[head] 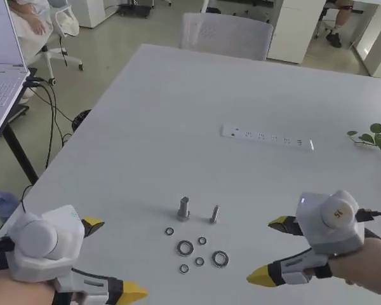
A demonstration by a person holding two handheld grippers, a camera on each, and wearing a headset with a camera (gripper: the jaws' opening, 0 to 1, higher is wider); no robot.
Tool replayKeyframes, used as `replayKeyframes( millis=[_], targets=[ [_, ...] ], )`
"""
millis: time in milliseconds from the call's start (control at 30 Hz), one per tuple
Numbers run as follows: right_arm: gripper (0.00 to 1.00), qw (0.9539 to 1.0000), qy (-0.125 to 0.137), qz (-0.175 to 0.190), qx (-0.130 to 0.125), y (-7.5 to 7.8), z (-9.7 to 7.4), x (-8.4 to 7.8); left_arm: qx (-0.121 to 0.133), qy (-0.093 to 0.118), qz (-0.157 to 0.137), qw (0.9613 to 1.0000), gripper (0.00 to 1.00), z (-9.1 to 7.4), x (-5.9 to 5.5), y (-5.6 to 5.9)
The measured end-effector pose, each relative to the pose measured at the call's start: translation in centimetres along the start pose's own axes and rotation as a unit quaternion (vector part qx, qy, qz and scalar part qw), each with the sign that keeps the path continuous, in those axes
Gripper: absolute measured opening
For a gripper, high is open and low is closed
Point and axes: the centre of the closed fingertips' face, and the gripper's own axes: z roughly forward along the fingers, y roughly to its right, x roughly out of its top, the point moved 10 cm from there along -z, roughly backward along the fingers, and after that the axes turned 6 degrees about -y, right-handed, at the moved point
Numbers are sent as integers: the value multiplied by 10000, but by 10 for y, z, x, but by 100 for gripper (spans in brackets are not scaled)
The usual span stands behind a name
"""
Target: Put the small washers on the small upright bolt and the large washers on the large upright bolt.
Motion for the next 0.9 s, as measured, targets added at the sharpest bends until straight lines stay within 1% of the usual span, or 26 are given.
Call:
replayKeyframes(
  millis=[33, 167, 233, 367, 467, 500, 567, 667, 733, 833, 900],
  targets=[
    [80, 10000, -27, -57, 14, 1, 2, 3, -3, 0, -8, 10000, 99, 1, -1, -1],
    [80, 9983, -337, -484, 15, 2, 14, 15, -12, 5, -54, 10000, 99, 3, -3, -2],
    [78, 9972, -462, -591, 26, 2, 20, 19, -14, 11, -59, 10000, 99, 3, -4, -2],
    [76, 9966, -508, -639, 97, 2, 28, 25, -37, 2, -37, 10000, 99, 4, -5, -3],
    [74, 9950, -627, -771, 121, 3, 34, 27, -36, 30, -92, 9999, 98, 5, -6, -3],
    [73, 9934, -716, -894, 93, 4, 36, 27, -41, 14, -94, 9999, 98, 6, -7, -4],
    [72, 9915, -810, -1013, 96, 4, 40, 28, -73, 15, -55, 10000, 98, 7, -8, -3],
    [71, 9900, -894, -1085, 133, 5, 45, 27, -93, 44, -41, 9999, 97, 7, -7, 1],
    [70, 9885, -981, -1143, 158, 4, 48, 26, -112, 14, -33, 9999, 97, 9, -8, 2],
    [68, 9868, -1036, -1231, 198, 2, 54, 25, -105, -121, 141, 9998, 97, 12, -13, 3],
    [63, 9850, -1020, -1383, 154, 3, 56, 26, -103, -137, 188, 9997, 97, 13, -13, 3]
  ],
)
